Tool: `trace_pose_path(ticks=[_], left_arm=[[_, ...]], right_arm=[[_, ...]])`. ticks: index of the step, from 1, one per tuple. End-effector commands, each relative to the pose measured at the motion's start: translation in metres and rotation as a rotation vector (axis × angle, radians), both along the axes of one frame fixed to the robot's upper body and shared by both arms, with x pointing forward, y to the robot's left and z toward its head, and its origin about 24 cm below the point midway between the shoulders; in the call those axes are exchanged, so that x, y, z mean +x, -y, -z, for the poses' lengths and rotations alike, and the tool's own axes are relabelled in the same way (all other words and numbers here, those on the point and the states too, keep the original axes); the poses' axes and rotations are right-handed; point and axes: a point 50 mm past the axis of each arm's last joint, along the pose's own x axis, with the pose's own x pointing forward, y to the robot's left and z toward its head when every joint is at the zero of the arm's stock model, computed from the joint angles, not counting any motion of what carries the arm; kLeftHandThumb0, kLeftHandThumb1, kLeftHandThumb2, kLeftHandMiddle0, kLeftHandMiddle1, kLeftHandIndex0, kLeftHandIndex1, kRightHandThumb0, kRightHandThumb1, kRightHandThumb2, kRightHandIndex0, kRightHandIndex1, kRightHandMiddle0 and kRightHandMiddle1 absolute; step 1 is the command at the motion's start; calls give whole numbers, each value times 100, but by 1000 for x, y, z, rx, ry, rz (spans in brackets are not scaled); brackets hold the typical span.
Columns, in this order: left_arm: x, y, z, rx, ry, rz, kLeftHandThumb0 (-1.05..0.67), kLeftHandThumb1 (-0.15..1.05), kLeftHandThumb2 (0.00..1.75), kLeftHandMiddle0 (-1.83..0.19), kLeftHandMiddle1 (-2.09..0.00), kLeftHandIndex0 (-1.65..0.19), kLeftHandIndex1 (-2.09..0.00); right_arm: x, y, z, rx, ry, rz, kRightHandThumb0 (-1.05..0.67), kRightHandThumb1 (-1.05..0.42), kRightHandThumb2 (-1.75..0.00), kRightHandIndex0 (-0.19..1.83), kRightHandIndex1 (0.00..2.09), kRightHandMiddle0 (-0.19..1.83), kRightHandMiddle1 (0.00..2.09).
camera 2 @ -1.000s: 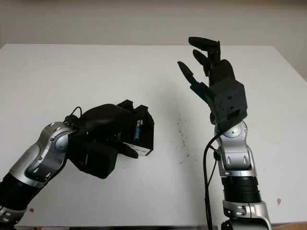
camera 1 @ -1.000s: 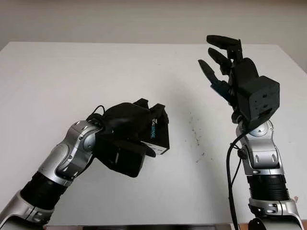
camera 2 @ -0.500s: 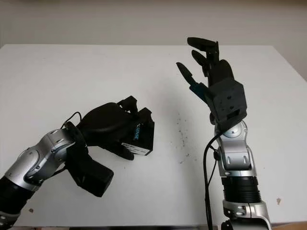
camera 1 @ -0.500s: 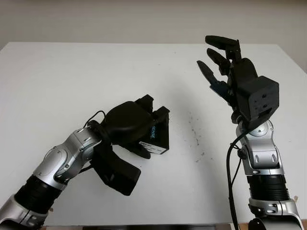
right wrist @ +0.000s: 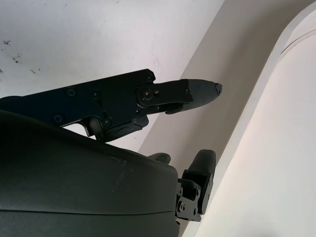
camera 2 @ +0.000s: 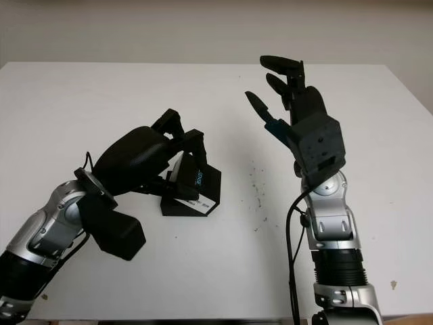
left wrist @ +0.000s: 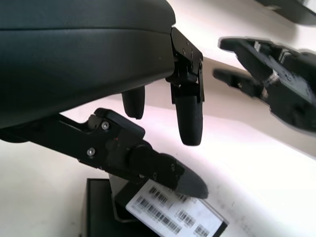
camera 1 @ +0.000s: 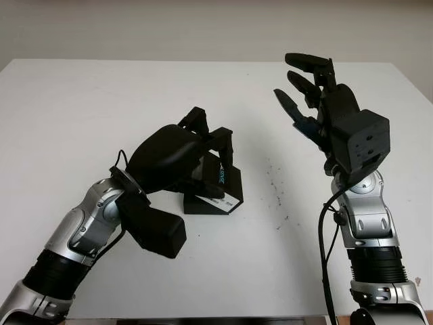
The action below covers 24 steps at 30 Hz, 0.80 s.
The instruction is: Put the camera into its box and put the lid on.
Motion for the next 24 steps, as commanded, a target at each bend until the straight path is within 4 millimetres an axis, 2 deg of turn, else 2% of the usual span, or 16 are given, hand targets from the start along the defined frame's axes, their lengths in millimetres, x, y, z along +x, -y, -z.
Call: trace_pose_path(ticks=[1, 4, 11, 15, 17, 18, 19, 20, 21, 22, 24], left_arm=[[-2, -5, -6, -32, -3, -14, -20, 97, 5, -29, -195, -29, -150], [-3, -9, -8, -45, -27, -24, -20, 97, 5, -31, -181, -30, -148], [-2, -19, -13, -99, -90, -33, -22, 97, 5, -34, -181, -29, -143], [-3, -23, -15, -117, -157, -42, -21, 98, 6, -31, -166, -27, -140], [-3, -25, -18, -72, -182, -55, -31, 97, 5, -24, -149, -19, -130], [-4, -26, -19, -23, -196, -60, -37, 96, 5, -17, -132, -13, -116], [-5, -26, -23, 50, -208, -56, -49, 97, 5, -7, -85, -5, -82], [-5, -26, -25, 100, -216, -55, -57, 97, 5, -4, -49, -3, -52], [-6, -26, -28, 151, -223, -50, -62, 97, 5, -3, -28, -5, -33], [-6, -25, -31, 190, -227, -47, -70, 96, 5, 2, -13, -1, -18], [-6, -22, -35, 240, -232, -43, -77, 94, 4, 4, -6, 1, -10]], right_arm=[[0, 1, -1, -11, 6, 1, -53, -105, -23, 13, 42, -19, 107], [0, 1, -1, -7, -1, 8, -54, -105, -22, 13, 44, -18, 105], [1, 1, -1, 24, -13, 2, -51, -105, -21, 13, 49, -16, 100], [1, 1, 0, 26, -16, 3, -50, -105, -20, 16, 54, -16, 100], [1, 1, 0, 22, -15, 6, -50, -105, -20, 13, 55, -16, 99], [1, 1, 0, 16, -13, 7, -50, -105, -20, 13, 55, -15, 99], [1, 1, -1, 7, -10, 7, -50, -105, -20, 11, 56, -15, 99], [1, 1, -1, 2, -9, 7, -51, -105, -21, 9, 55, -15, 99], [1, 1, -1, 0, -7, 6, -51, -105, -22, 8, 55, -16, 99], [1, 1, -1, -6, -5, 4, -51, -105, -22, 7, 56, -16, 99], [1, 1, -1, -12, -2, 3, -51, -105, -23, 5, 56, -16, 101]])
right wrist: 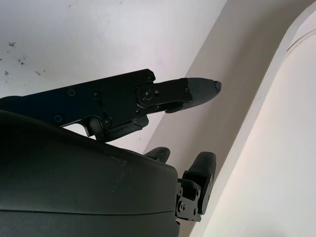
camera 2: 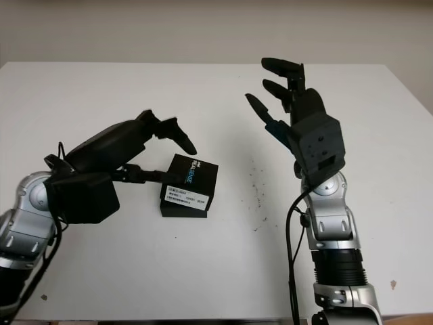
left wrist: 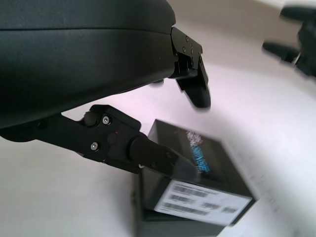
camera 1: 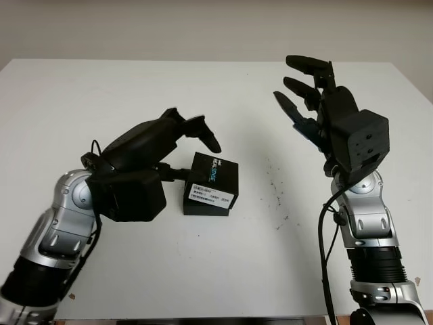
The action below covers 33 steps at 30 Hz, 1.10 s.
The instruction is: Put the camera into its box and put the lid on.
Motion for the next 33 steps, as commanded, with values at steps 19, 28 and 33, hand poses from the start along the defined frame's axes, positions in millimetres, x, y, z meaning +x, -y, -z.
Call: trace_pose_path(ticks=[19, 28, 33], left_arm=[[26, 51, -41, 266, -6, 146, -100, 98, 6, 12, -6, 18, -3], [21, 80, -29, 525, 31, 167, -105, 104, 12, -1, -10, 10, -8], [14, 85, -19, 651, 25, 155, -105, 105, 21, 17, -72, 6, -26]], right_arm=[[2, -3, -4, 14, 8, -5, -48, -105, -22, 8, 57, -17, 100], [1, -6, -4, 13, 14, -4, -48, -105, -20, 6, 61, -17, 101], [0, -6, -4, 22, 13, -3, -48, -105, -20, 6, 62, -17, 100]])
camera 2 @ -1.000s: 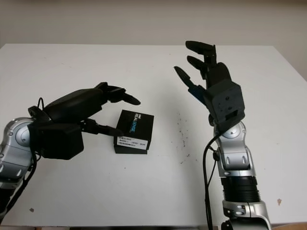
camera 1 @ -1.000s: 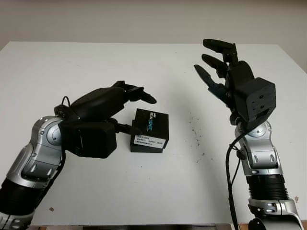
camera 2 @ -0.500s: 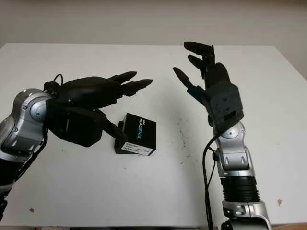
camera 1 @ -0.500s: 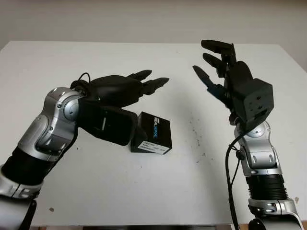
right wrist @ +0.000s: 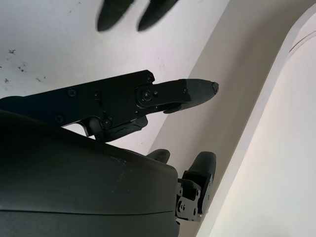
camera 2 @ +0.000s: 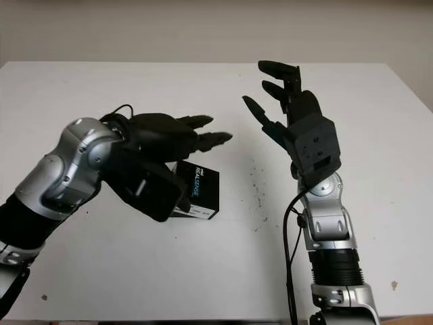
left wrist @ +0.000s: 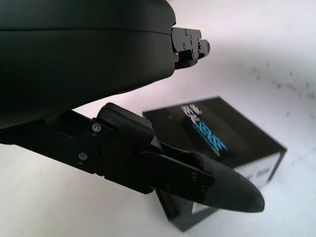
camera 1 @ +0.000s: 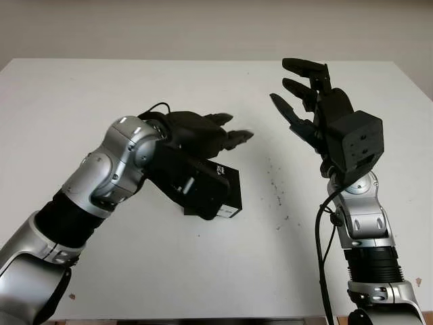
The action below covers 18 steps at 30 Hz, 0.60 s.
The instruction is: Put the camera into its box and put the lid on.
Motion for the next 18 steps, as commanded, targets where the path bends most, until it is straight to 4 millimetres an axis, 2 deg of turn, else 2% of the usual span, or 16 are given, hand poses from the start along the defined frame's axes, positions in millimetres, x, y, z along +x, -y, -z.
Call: trace_pose_path(ticks=[1, 4, 6, 9, 10, 13, 14, 17, 18], left_arm=[[-4, 4, -3, 43, 30, 17, -105, 105, 25, 18, -80, 7, -28], [-8, 4, 2, 87, 43, 10, -105, 105, 28, 19, -86, 9, -32], [-11, 2, 6, 94, 32, 7, -105, 105, 31, 19, -116, 15, -71], [-14, -2, 13, 84, -3, -8, -105, 105, 30, 19, -120, 19, -93], [-15, -3, 16, 80, -8, -15, -105, 105, 30, 19, -123, 19, -93], [-19, -5, 23, 62, -1, -48, -105, 105, 25, 19, -122, 19, -61], [-20, -6, 25, 58, 13, -53, -105, 105, 26, 19, -108, 19, -54], [-24, -6, 33, 47, 64, -60, -105, 105, 26, 19, -99, 18, -50], [-24, -5, 34, 47, 79, -63, -105, 105, 26, 19, -111, 15, -52]], right_arm=[[-1, -1, -7, 6, 30, 3, -48, -105, -19, 6, 63, -17, 100], [0, 0, -7, -8, 42, 15, -49, -105, -19, 5, 63, -16, 100], [0, 1, -7, -5, 48, 22, -49, -105, -21, 2, 61, -15, 100], [-1, 3, -9, -3, 56, 36, -49, -105, -22, 1, 58, -15, 99], [-1, 3, -9, -4, 57, 39, -49, -105, -22, 1, 57, -14, 98], [-2, 4, -10, 3, 60, 37, -47, -105, -23, 2, 55, -14, 98], [-2, 4, -10, 0, 60, 39, -47, -105, -23, 2, 55, -14, 99], [-2, 4, -9, 5, 55, 42, -47, -105, -22, 4, 55, -14, 100], [-2, 5, -8, 7, 52, 40, -47, -105, -22, 4, 54, -15, 99]])
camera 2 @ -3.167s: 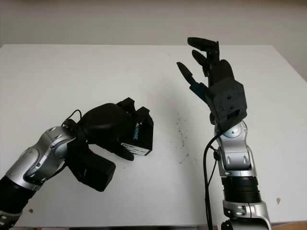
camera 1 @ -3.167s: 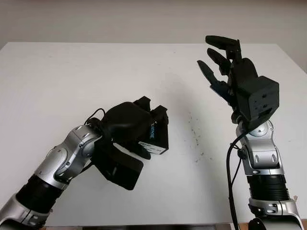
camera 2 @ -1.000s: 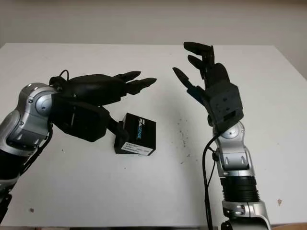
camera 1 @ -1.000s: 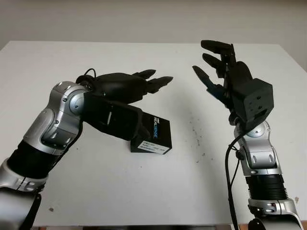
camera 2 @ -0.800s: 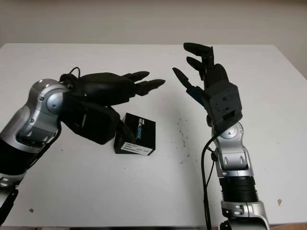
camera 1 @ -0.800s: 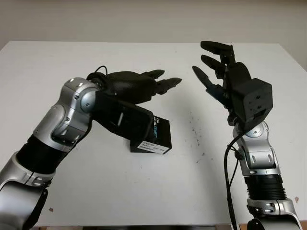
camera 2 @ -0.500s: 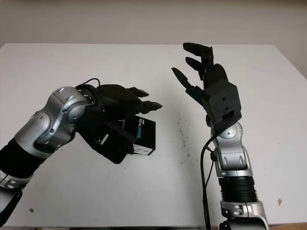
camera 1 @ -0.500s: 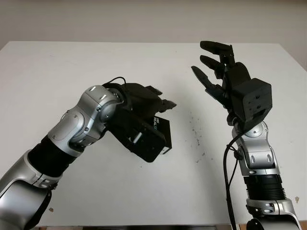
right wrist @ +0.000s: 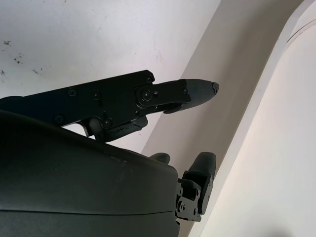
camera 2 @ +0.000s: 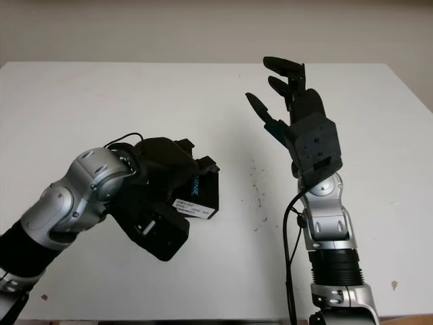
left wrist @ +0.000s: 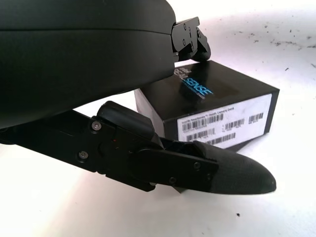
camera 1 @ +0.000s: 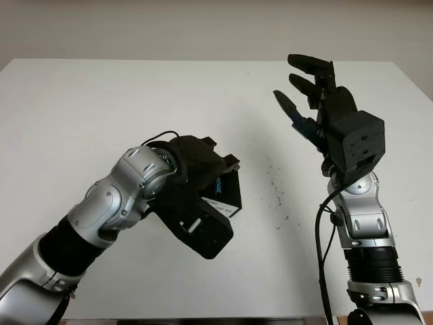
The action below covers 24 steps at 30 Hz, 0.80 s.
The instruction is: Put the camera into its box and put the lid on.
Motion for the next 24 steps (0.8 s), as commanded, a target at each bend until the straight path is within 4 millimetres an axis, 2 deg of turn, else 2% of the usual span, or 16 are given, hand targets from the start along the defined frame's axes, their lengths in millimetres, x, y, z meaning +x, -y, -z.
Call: trace_pose_path(ticks=[1, 4, 7, 11, 13, 16, 18, 19, 20, 22, 24], left_arm=[[-3, 1, 5, -10, 24, -8, -105, 105, 26, 19, -119, 14, -54], [-3, 1, 9, -30, 54, -16, -102, 105, 24, 19, -138, 10, -58], [-3, 0, 14, -42, 67, -20, -99, 105, 22, 19, -138, 9, -62], [-3, -2, 18, -118, 73, -29, -87, 105, 20, 13, -111, 11, -73], [-2, -2, 20, -179, 86, -32, -73, 105, 26, 7, -125, 11, -108], [2, -2, 21, -279, 57, -79, -60, 105, 30, -1, -135, 11, -126], [4, -3, 22, -375, 40, -94, -47, 105, 27, -19, -185, 3, -147], [4, -3, 21, -410, 41, -90, -40, 105, 24, -35, -197, -2, -160], [5, -4, 21, -441, 47, -83, -31, 105, 20, -54, -204, -5, -167], [5, -5, 20, -476, 59, -78, -24, 105, 14, -72, -208, -8, -170], [5, -6, 20, -495, 70, -75, -20, 105, 14, -77, -209, -9, -181]], right_arm=[[-1, 2, -6, 4, 24, 3, -47, -105, -23, 4, 53, -15, 98], [-1, 2, -6, 15, 22, -1, -47, -105, -23, 4, 50, -14, 95], [-1, 2, -5, 16, 21, -1, -48, -105, -22, 5, 49, -14, 96], [-1, 2, -5, 5, 22, 1, -48, -105, -22, 7, 49, -14, 98], [-1, 1, -4, 9, 17, 1, -47, -105, -22, 7, 49, -14, 98], [-1, 1, -4, 16, 17, -5, -47, -105, -21, 7, 48, -15, 99], [0, 1, -4, 7, 21, -6, -47, -105, -22, 7, 47, -16, 99], [0, 1, -4, 3, 23, -5, -47, -105, -22, 7, 47, -16, 99], [0, 2, -4, -1, 24, -5, -46, -105, -22, 8, 47, -16, 99], [0, 2, -4, 1, 23, -5, -46, -105, -22, 8, 47, -16, 99], [0, 2, -4, 6, 22, -5, -46, -105, -22, 7, 47, -17, 99]])
